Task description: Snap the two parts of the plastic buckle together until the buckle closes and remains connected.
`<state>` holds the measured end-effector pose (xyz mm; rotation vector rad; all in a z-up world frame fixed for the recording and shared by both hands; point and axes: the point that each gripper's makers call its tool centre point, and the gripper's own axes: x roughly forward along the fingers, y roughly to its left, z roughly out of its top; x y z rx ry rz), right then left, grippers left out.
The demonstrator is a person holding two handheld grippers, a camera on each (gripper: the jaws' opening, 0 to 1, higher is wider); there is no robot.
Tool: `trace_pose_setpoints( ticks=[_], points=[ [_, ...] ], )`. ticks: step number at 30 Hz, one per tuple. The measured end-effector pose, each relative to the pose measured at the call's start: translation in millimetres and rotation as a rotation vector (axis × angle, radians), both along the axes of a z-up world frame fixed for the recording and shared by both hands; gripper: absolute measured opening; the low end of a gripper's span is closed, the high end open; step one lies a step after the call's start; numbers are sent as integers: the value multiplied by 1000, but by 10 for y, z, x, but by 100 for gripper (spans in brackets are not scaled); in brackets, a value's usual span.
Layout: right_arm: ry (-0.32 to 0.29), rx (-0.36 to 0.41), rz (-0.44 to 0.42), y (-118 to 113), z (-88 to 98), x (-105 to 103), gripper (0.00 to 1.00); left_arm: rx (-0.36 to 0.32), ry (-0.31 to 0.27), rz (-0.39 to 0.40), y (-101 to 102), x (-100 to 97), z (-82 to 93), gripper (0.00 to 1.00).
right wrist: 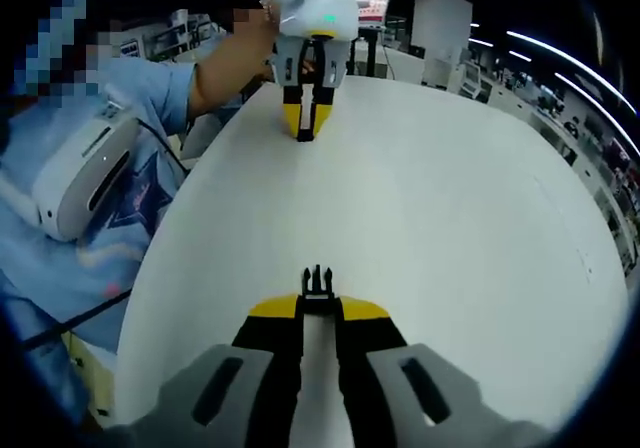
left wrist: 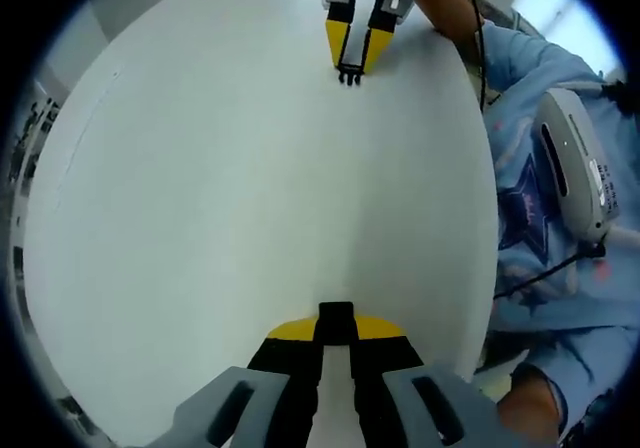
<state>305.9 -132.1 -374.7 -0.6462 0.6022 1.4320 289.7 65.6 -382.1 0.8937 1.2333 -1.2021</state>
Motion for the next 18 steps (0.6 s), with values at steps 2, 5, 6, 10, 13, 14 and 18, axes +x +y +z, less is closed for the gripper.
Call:
trace_pose_setpoints(
  ticks=[2, 5, 6, 10, 13, 14, 18],
  points=[
    [-2, -1, 1, -1, 2, 3, 12, 4, 1, -4, 0, -3, -1, 10],
    [-3, 4, 0, 12, 3, 4, 12, 11, 2, -12, 0, 1, 0, 10],
    [-2, 5, 1, 18, 1, 0, 12, 12, 3, -14, -2, 4, 1, 10],
    [-2, 6, -1, 32, 2, -1, 12, -9, 8, -20, -57, 14, 5, 10],
    [-4, 8, -1, 44, 3, -2, 12, -18, 4, -27, -89, 20, 2, 10],
    [-4, 9, -1, 52, 1, -7, 12, -24, 6, -29, -105, 20, 2, 10],
    [-6, 9, 2, 91, -4, -24, 12, -42, 7, -26, -146, 34, 1, 10]
  ],
)
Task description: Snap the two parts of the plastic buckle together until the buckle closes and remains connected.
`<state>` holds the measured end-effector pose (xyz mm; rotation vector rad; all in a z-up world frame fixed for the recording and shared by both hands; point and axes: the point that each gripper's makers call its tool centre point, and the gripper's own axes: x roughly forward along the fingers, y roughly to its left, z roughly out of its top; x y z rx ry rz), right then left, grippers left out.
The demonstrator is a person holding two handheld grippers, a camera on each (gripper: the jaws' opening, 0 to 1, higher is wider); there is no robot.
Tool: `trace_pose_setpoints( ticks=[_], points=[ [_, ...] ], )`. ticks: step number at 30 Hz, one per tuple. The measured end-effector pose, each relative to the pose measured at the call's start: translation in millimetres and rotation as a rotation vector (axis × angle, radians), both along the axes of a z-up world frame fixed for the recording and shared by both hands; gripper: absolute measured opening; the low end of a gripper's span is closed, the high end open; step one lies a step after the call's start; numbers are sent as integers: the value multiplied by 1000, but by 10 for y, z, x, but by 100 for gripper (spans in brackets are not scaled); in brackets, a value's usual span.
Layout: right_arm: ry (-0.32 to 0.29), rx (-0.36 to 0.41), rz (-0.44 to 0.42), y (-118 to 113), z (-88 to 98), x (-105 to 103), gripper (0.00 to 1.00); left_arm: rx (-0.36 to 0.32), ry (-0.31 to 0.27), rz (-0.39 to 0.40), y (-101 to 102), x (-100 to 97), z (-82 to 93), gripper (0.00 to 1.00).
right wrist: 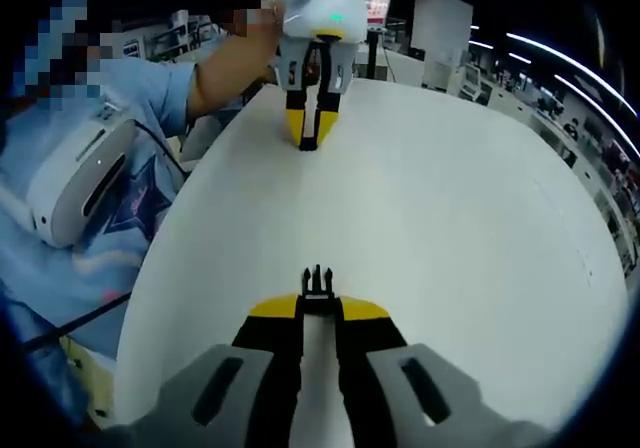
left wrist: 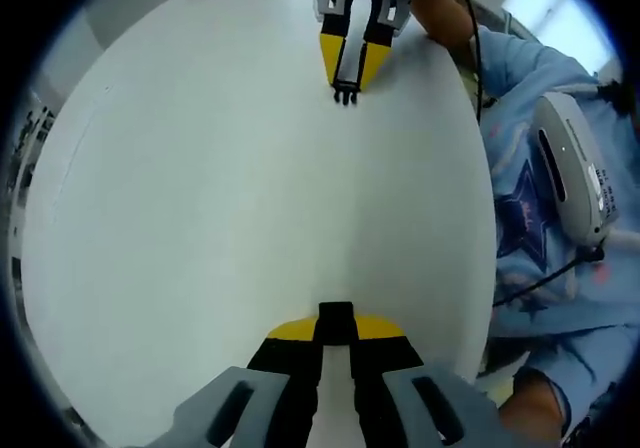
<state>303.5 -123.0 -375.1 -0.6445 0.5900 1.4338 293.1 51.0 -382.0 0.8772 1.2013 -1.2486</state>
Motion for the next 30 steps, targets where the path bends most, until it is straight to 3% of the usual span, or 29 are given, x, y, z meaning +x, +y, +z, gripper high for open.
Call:
trace_pose_setpoints(
  ticks=[18, 30],
  points=[
    [-13, 10, 13, 210, 5, -72, 12, -112, -32, -42, -234, 50, 36, 10],
    [-21, 36, -3, 353, 43, -84, 12, -146, -67, -64, -393, 61, 68, 10]
  ],
)
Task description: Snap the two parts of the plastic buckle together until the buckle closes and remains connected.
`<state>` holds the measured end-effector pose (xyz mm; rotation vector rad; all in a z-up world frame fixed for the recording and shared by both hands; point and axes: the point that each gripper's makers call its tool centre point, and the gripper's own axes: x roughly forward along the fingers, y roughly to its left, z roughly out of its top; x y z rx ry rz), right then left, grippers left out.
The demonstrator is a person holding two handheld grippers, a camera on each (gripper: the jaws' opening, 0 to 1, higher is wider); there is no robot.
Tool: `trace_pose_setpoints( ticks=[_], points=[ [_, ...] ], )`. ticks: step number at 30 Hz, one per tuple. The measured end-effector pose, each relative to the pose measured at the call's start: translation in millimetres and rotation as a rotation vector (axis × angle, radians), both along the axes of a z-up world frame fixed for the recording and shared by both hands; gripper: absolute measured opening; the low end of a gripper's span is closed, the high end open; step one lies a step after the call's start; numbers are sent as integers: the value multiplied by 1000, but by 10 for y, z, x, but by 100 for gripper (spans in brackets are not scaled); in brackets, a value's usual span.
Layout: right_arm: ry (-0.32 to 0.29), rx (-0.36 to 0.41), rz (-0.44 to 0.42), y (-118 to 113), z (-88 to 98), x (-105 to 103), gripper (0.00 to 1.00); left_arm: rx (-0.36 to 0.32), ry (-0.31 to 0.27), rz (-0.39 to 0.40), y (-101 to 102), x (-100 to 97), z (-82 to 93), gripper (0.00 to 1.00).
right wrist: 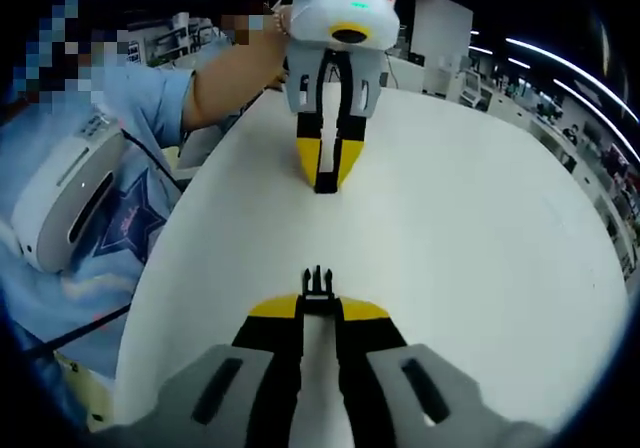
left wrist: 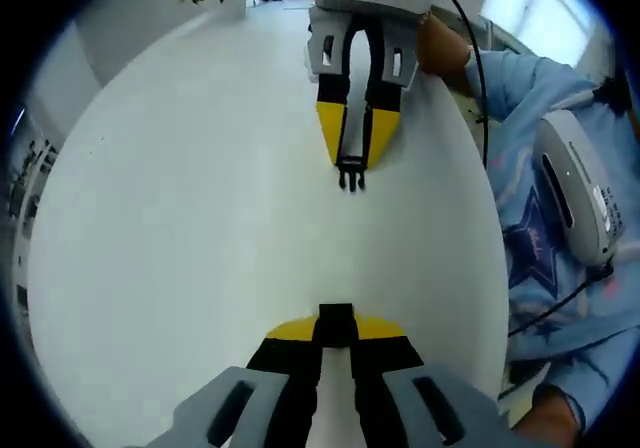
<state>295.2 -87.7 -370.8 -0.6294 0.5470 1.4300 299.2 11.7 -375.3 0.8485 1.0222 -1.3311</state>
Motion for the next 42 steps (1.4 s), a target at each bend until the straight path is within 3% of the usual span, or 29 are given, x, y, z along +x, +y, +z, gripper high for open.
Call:
trace_pose_setpoints(
  ticks=[24, 42],
  points=[
    [-6, 66, -51, 163, -46, -10, 12, -70, -25, -46, -360, 9, -61, 10],
    [-7, 73, -76, 248, -61, 67, 12, -83, -33, -39, -462, 6, -60, 10]
  ],
)
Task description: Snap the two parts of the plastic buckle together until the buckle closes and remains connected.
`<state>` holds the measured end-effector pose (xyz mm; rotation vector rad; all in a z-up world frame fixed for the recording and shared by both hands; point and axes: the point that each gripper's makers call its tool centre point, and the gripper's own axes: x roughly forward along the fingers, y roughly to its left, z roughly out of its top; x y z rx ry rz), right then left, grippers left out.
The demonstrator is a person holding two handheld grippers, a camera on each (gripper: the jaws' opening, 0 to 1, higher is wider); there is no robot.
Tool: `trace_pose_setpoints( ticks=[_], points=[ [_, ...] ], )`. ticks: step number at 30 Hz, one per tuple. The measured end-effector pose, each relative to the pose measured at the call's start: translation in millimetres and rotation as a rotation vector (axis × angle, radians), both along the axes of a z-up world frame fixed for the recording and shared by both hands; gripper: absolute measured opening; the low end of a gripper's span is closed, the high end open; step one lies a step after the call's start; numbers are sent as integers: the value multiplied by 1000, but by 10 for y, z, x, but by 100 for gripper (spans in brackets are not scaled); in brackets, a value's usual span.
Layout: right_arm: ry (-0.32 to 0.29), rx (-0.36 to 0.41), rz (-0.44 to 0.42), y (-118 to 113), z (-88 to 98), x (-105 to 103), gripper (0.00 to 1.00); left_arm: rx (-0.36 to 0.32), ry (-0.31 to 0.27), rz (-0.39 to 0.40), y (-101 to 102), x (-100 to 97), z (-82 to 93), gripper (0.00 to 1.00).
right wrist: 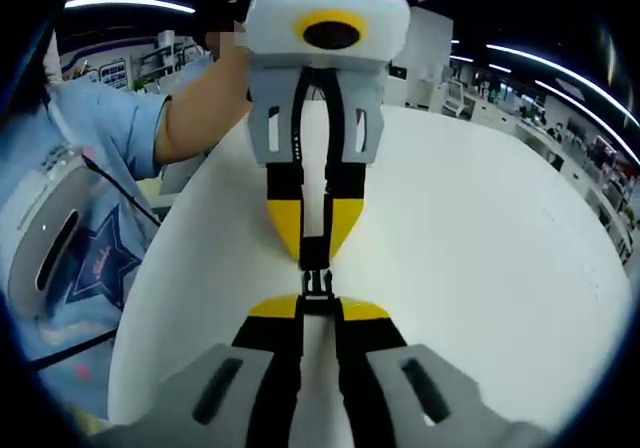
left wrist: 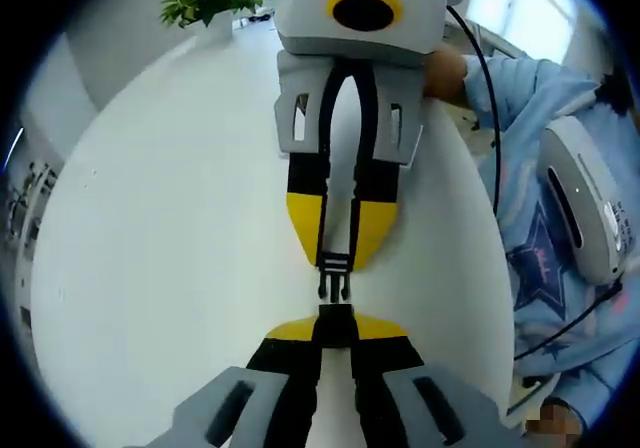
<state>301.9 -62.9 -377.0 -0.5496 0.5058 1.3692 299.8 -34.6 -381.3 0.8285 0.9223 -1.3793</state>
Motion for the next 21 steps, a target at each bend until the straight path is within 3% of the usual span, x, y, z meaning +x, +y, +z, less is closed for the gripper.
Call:
trace_pose_setpoints(
  ticks=[11, 21],
  points=[
    [-17, -17, -4, 18, -6, -5, 12, -22, -7, 16, -42, -16, -5, 10],
    [-58, -83, 148, 80, 5, -6, 12, -78, 1, -5, -15, -12, -2, 10]
  ],
)
